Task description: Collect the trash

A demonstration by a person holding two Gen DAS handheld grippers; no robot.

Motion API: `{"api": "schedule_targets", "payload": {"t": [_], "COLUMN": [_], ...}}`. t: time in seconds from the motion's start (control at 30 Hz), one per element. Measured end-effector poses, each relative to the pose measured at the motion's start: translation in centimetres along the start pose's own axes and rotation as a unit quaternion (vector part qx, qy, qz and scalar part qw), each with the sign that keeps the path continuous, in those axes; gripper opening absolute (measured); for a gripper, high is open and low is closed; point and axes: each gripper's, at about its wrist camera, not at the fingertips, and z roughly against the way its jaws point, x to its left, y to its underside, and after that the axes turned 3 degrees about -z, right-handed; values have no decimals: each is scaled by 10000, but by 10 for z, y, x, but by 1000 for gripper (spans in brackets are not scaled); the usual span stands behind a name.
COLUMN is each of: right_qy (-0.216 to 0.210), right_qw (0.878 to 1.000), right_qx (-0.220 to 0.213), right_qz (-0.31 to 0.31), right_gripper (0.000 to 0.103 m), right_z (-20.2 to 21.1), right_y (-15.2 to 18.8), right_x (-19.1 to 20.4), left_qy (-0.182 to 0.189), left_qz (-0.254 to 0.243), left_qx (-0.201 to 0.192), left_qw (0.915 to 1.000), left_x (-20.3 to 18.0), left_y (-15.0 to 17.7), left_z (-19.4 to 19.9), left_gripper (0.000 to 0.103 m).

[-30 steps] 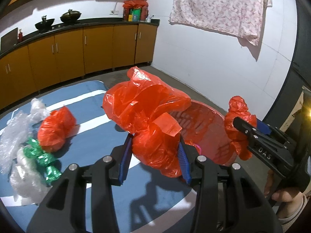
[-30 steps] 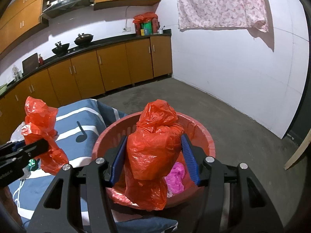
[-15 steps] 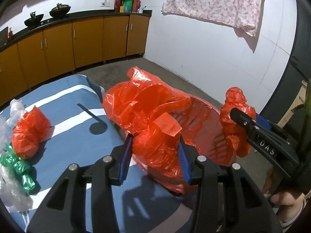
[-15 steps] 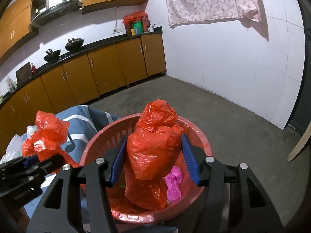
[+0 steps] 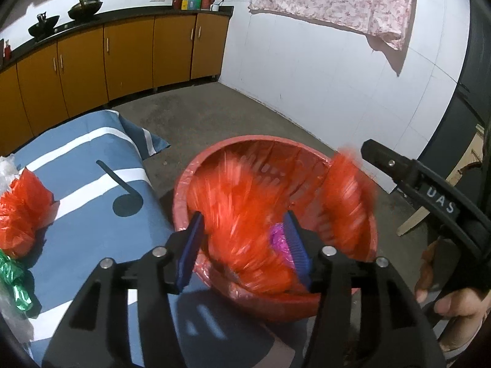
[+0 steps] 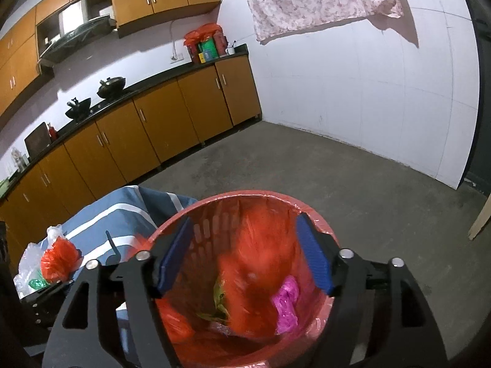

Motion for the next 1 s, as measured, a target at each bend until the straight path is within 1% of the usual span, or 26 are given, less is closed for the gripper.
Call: {"api": "schedule_targets", "payload": {"t": [0.13,0.27,0.3,0.5,0.63,0.77,0.83,0.93,1.0], "right_qy": [48,89,87,-53,-283,-554,-692,-894,-1026], "right_qw": [10000,9999,9999,9994,9974,9939,9916,9880,9853], "right_qx": [40,89,97,175,238,305,360,462,533], "right_qz": [-57,17,46,302,626,901,1029,1169,1260], "right_gripper": [73,74,74,74,74,74,74,74,74], "right_z": [1,4,5,12,18,22,23,22,20], "right_y": [3,8,8,16,25,33,38,45,51], "right_x": [-2,-1,0,20,49,79,96,118,135], "left_qy": [-45,-225,-285,-670,-988,-1312,-1538,-1944,-2224], "left_qz": [51,29,20,46,133,363,498,693,853], "left_qx": [17,-71,-104,-346,-524,-658,-716,-781,-793], "left_qw": [10000,9997,9995,9971,9936,9885,9842,9754,9680], "left_x": [5,12,14,40,64,96,116,150,176], "left_y": [3,11,13,24,33,42,46,54,59], "left_z": [3,17,22,63,96,126,141,162,175], "left_gripper": [57,65,66,67,67,67,67,71,71]}}
